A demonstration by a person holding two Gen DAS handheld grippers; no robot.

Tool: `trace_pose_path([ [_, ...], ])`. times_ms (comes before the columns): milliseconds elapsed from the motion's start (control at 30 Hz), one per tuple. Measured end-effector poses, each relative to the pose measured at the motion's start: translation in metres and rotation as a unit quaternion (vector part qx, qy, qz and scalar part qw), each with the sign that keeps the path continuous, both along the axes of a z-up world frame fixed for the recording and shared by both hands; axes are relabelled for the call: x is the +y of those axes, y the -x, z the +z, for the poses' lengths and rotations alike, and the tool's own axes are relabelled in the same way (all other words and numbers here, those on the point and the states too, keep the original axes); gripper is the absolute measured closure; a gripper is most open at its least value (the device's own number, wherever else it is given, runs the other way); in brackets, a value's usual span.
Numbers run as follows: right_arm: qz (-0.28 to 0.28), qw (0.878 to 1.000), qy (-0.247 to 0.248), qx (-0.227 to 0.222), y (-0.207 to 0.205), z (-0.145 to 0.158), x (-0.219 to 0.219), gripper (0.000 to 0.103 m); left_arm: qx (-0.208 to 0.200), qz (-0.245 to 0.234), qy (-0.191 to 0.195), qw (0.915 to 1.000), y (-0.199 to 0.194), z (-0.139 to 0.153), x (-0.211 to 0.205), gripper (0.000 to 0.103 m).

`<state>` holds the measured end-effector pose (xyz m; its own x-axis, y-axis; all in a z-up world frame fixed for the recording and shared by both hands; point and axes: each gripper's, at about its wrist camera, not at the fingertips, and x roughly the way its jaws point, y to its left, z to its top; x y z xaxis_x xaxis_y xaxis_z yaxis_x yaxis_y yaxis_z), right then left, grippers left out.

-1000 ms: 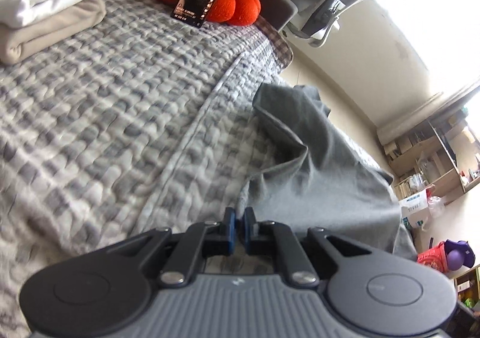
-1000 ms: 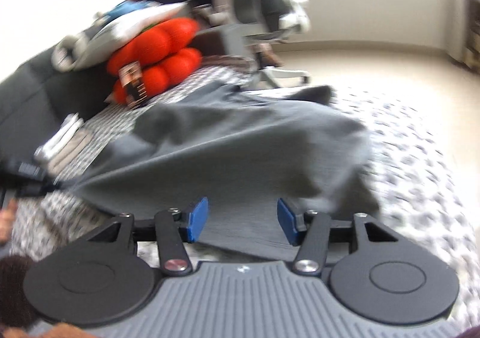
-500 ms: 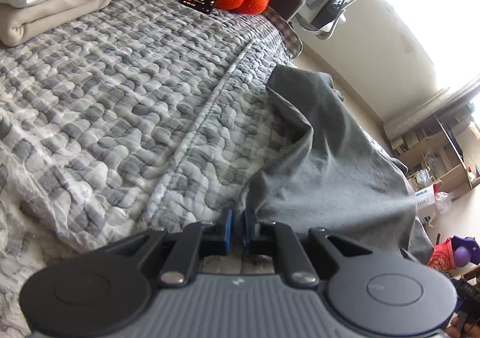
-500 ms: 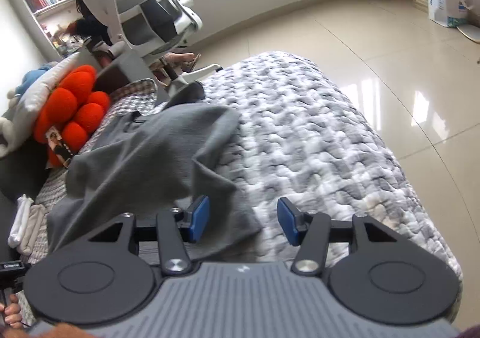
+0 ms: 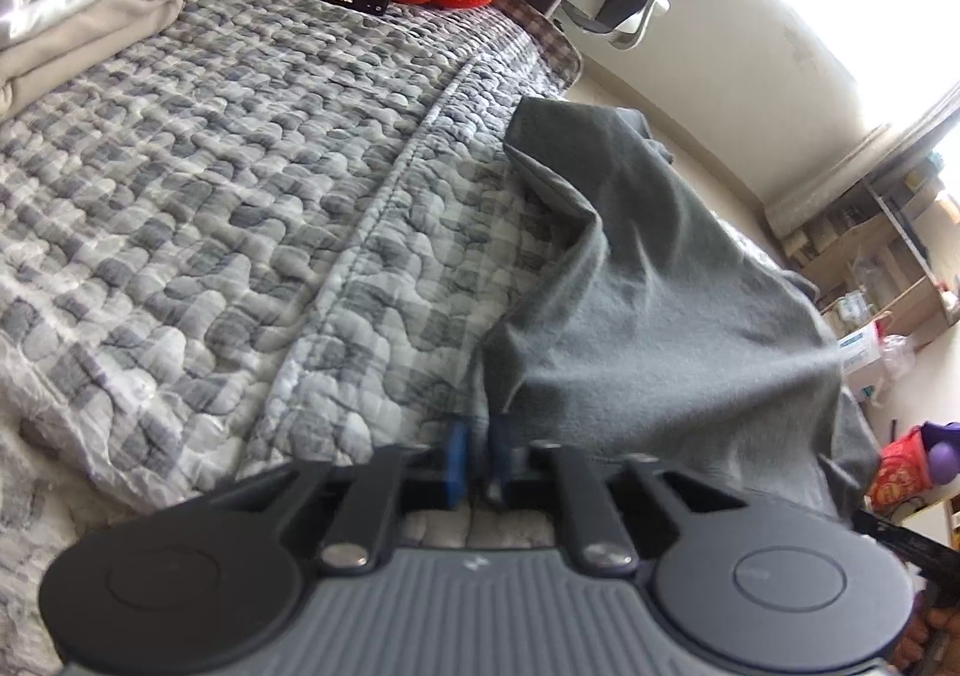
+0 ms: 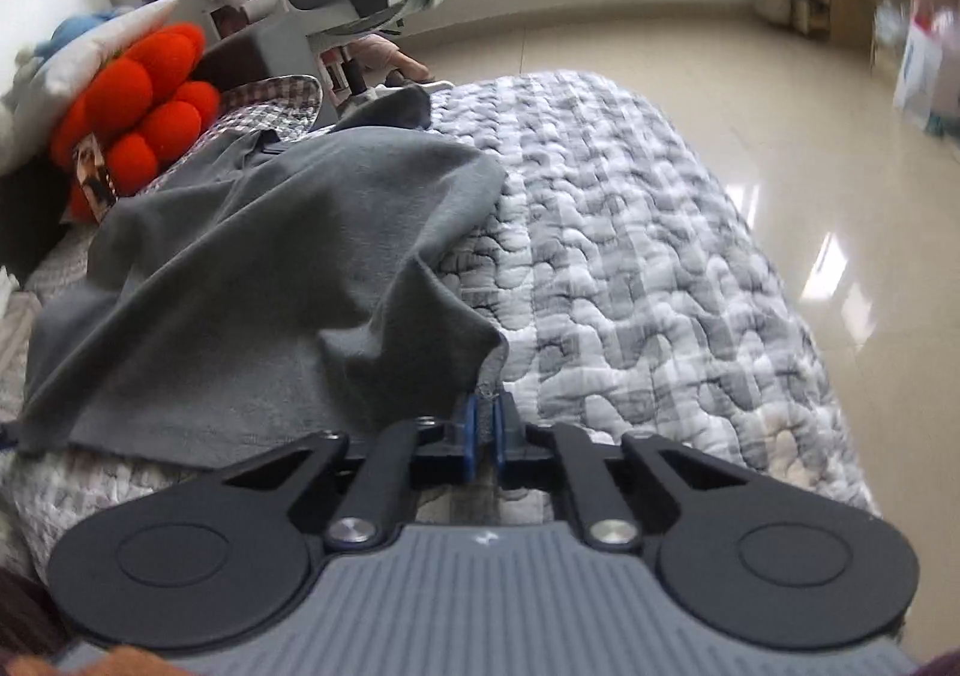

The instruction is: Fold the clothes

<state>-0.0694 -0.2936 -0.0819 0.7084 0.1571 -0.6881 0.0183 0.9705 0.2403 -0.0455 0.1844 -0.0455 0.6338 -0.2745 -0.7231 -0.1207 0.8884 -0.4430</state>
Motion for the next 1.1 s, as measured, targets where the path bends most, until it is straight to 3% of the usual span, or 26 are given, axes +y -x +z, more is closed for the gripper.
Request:
trace_pose_path([
  [167, -0.006, 1.0, -0.003, -0.019, 0.016, 0.028, -0.004, 0.096, -0.016, 0.016, 0.006, 0.9997, 0.011, 0.016, 0.008, 0.097],
  [300, 0.001, 0.999, -0.013, -0.037, 0.031, 0.054, -0.004, 0.096, -0.029, 0.009, 0.025, 0.9992, 0.024, 0.033, 0.016, 0.097],
  [467, 0.023, 0.999, -0.004, -0.036, 0.05, 0.072, 0.001, 0.096, -0.036, -0.007, 0.017, 0.9992, 0.04, 0.049, 0.021, 0.097],
  [933, 0.053, 0.998, 0.003, 0.042, 0.059, 0.032, 0.011, 0.096, 0.027, -0.059, -0.037, 0.9972, 0.049, 0.027, 0.021, 0.097],
  [1100, 0.062, 0.997, -0.007, 0.05, 0.057, 0.027, 0.01, 0.087, 0.035, -0.069, -0.049, 0.9958, 0.044, 0.022, 0.022, 0.093],
])
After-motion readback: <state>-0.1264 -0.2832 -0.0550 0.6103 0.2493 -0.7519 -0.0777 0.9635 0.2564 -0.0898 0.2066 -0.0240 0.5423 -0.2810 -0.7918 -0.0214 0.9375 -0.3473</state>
